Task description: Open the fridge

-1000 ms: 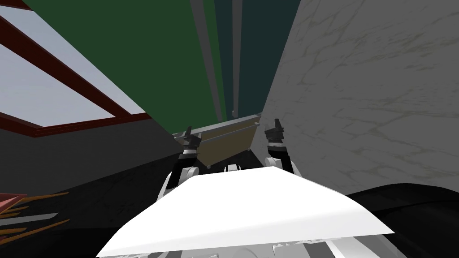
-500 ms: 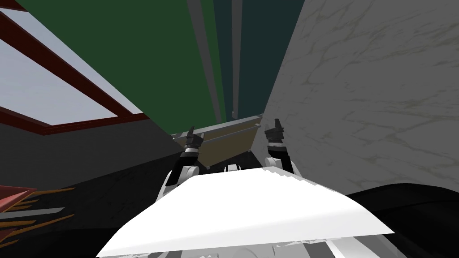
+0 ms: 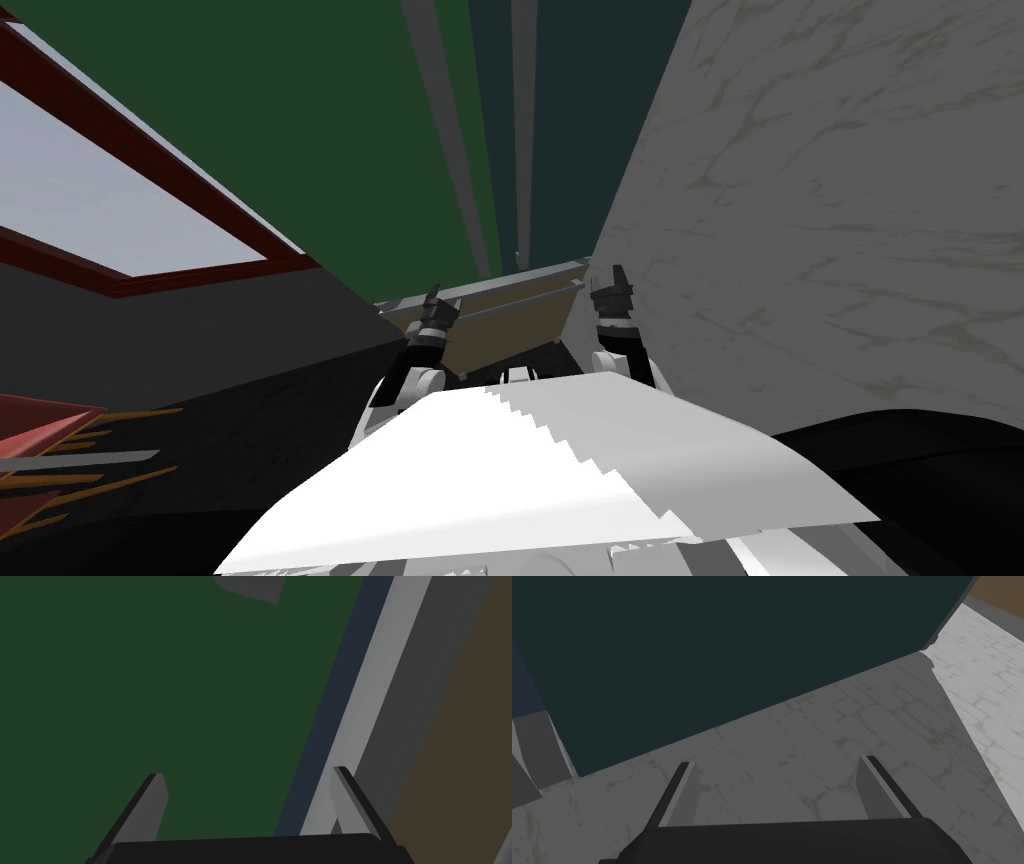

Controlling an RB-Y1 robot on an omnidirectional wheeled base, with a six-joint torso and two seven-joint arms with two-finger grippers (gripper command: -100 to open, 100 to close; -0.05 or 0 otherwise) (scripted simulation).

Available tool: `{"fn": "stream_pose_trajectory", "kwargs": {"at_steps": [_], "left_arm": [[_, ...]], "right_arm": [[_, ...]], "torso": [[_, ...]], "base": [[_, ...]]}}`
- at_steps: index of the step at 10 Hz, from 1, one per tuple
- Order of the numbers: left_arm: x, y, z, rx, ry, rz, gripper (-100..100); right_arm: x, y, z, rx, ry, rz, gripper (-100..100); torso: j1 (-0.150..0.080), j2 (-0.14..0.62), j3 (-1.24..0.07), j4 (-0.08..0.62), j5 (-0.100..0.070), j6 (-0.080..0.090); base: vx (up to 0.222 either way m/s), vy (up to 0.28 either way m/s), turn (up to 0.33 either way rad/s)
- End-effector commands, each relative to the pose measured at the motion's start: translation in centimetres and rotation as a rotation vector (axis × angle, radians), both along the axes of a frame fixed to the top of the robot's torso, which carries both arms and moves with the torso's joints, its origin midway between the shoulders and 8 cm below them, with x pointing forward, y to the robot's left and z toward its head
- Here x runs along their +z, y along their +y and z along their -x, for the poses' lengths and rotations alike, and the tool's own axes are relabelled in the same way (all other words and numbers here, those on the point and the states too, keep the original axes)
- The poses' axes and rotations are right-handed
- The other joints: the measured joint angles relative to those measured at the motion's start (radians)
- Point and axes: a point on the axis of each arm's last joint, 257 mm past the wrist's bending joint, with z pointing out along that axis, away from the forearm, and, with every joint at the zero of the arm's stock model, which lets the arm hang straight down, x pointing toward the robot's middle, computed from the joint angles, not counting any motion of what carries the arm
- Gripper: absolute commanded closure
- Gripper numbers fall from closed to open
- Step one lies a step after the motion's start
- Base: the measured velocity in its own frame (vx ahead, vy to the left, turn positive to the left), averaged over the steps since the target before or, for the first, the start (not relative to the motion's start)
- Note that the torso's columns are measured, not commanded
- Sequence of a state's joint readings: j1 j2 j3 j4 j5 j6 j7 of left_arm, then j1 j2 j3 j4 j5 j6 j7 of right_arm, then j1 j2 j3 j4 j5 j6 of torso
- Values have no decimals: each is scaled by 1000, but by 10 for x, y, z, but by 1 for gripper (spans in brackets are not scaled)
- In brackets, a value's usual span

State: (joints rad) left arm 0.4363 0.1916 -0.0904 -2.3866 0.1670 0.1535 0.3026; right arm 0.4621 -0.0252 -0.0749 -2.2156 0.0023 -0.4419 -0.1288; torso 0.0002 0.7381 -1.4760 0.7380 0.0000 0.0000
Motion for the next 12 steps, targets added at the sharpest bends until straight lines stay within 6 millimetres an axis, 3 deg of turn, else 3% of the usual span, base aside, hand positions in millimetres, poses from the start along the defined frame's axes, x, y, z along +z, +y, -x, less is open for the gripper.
{"fn": "stream_pose_trajectory", "kwargs": {"at_steps": [1,8,12], "left_arm": [[-13,-9,-3,-28,66,54,-100],[-39,-34,-6,-95,218,188,-100],[-37,-53,-2,-140,276,288,-100]], "right_arm": [[0,0,0,0,0,0,0],[0,0,0,0,0,0,0],[0,0,0,0,0,0,0]], "torso": [[0,0,0,0,0,0],[-1,-1,-1,0,0,0],[1,0,0,0,0,0]], "base": [[64,-65,72],[52,-54,61],[62,-69,64]]}}
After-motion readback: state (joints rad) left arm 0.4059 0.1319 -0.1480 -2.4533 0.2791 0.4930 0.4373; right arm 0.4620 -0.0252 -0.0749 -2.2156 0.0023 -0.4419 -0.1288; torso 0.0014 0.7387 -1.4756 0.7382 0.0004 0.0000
